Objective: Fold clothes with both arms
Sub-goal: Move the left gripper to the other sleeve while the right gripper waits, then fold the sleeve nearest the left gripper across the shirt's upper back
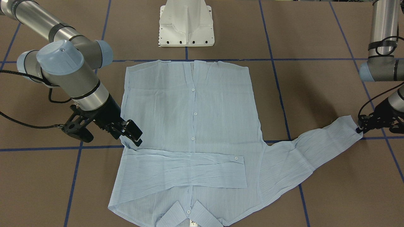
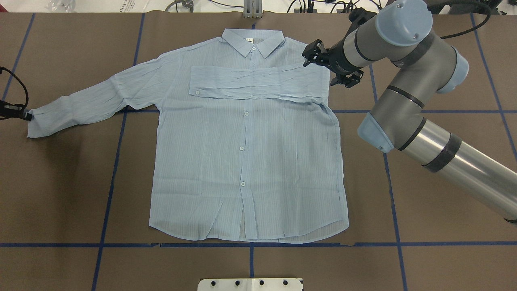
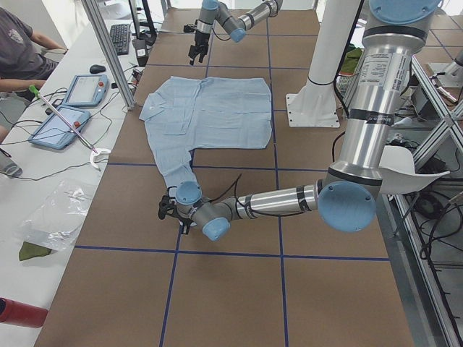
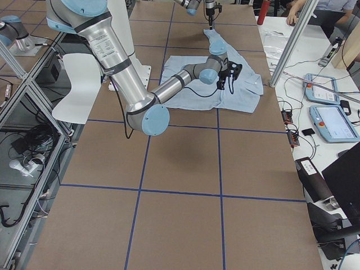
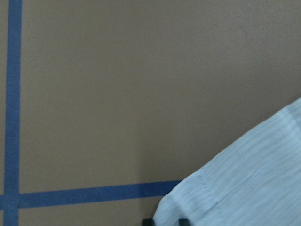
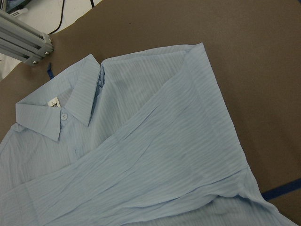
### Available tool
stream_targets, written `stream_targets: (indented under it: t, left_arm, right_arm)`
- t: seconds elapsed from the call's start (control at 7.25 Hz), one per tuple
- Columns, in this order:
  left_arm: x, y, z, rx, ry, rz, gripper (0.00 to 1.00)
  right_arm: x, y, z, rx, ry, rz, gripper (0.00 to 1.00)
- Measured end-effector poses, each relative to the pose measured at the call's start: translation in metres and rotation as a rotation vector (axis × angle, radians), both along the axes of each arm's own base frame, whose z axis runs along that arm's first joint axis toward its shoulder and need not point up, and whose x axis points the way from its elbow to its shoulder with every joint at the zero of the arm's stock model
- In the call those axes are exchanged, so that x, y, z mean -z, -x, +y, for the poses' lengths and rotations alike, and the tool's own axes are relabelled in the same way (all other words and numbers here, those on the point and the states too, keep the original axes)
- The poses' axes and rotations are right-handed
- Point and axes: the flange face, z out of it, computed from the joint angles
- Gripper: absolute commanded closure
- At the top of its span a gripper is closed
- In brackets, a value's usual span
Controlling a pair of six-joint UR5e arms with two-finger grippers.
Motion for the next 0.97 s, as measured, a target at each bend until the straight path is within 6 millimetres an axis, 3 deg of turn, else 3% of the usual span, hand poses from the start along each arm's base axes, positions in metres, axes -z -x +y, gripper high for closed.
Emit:
stream_targets:
  t: [0.28, 0.41, 0.69, 0.97]
  left_arm:
    - [0.031, -0.003, -0.007, 0.013, -0.029, 0.033, 1.0]
    - [0.067, -0.007, -0.016, 0.056, -0.024, 0.076, 1.0]
    - [0.16, -0.038, -0.04, 0.14, 0.021, 0.197, 1.0]
    - [0.274, -0.114, -0.052, 0.176, 0.149, 0.319, 1.0]
  right_arm:
    - [-0.002, -0.006, 0.004, 0.001, 0.015, 0.016, 0.02]
    - [-0.013, -0.012, 0.007, 0.008, 0.007, 0.033, 0.02]
    - [-0.049, -0.042, 0.014, 0.04, -0.043, 0.086, 0.02]
    - [-0.091, -0.078, 0.019, 0.078, -0.082, 0.142, 0.01]
